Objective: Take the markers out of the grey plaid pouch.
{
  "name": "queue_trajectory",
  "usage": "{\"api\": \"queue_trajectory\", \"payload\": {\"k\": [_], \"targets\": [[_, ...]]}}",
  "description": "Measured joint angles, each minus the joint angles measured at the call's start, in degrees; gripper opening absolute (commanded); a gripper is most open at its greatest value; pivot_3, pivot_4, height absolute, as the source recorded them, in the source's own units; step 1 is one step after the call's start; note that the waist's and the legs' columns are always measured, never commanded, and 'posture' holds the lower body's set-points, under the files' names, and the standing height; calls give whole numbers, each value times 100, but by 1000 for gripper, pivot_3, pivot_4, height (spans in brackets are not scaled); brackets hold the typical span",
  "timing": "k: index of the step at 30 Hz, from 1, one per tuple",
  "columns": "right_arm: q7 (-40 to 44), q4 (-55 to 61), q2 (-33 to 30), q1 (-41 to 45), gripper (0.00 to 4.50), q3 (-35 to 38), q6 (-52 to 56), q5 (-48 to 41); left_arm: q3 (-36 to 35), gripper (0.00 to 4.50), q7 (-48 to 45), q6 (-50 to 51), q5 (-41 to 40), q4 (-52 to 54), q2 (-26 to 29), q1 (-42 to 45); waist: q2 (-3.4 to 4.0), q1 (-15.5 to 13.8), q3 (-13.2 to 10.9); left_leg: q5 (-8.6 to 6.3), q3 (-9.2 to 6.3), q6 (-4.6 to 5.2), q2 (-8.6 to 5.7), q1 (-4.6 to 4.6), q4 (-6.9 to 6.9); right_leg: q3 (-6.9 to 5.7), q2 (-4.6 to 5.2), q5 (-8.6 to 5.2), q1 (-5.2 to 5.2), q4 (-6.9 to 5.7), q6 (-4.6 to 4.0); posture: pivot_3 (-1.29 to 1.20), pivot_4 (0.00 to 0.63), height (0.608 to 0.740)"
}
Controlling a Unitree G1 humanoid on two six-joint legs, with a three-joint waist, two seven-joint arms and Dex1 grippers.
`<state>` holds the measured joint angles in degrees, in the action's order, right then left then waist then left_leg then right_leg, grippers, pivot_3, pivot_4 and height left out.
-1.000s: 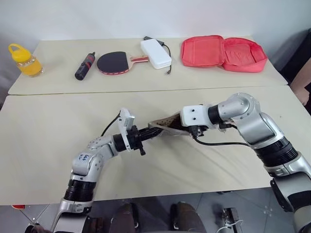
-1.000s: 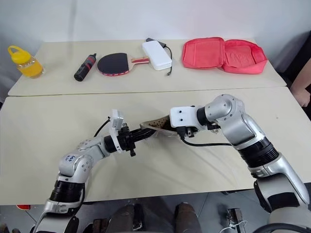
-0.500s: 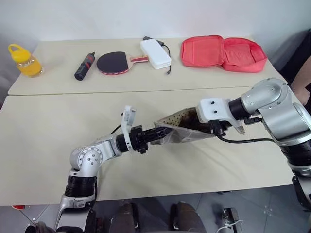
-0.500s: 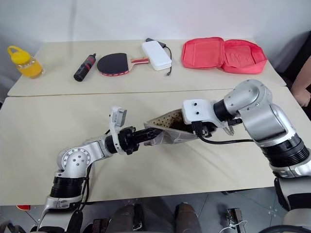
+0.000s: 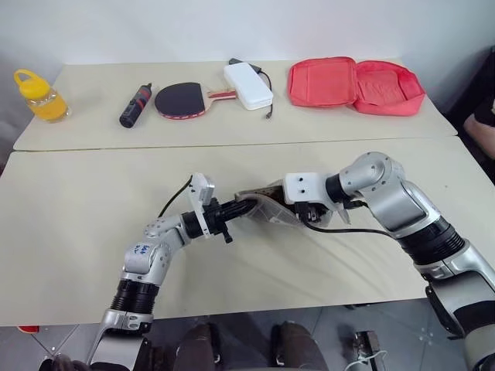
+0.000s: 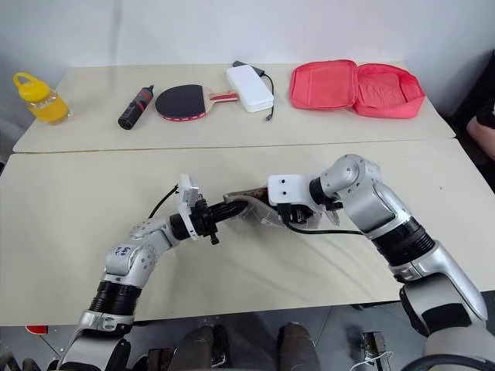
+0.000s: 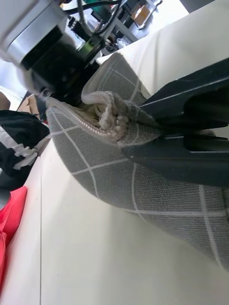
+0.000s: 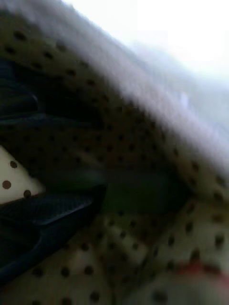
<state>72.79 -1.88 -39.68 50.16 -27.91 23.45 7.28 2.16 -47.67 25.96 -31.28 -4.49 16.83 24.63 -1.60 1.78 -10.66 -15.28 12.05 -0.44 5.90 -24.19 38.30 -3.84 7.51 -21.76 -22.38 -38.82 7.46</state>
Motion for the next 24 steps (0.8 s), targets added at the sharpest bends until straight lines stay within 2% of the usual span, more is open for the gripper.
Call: {"api": "queue_trajectory", "payload": {"k": [12, 16, 24], "targets": [[-240, -178, 182, 15, 1904, 7, 27, 209, -38, 0, -154, 526, -169, 219, 16, -56, 0, 3, 0, 0, 0, 0, 0, 0, -1, 0, 0, 0, -1, -2, 0, 0, 150, 740], [-352, -246, 371, 16, 1904, 55, 66, 210, -359, 0, 6, 972, -525, 194, -90, -33, 0, 23, 0, 0, -1, 0, 1, 0, 0, 0, 0, 0, -1, -5, 0, 0, 150, 740], [-359, -294, 545, 27, 1904, 107, 272, 208, -385, 0, -82, 1446, -669, 181, 97, 29, -1, 67, 1, 0, -1, -1, 2, 3, -1, 0, -2, 0, 0, -7, 0, 0, 150, 740]]}}
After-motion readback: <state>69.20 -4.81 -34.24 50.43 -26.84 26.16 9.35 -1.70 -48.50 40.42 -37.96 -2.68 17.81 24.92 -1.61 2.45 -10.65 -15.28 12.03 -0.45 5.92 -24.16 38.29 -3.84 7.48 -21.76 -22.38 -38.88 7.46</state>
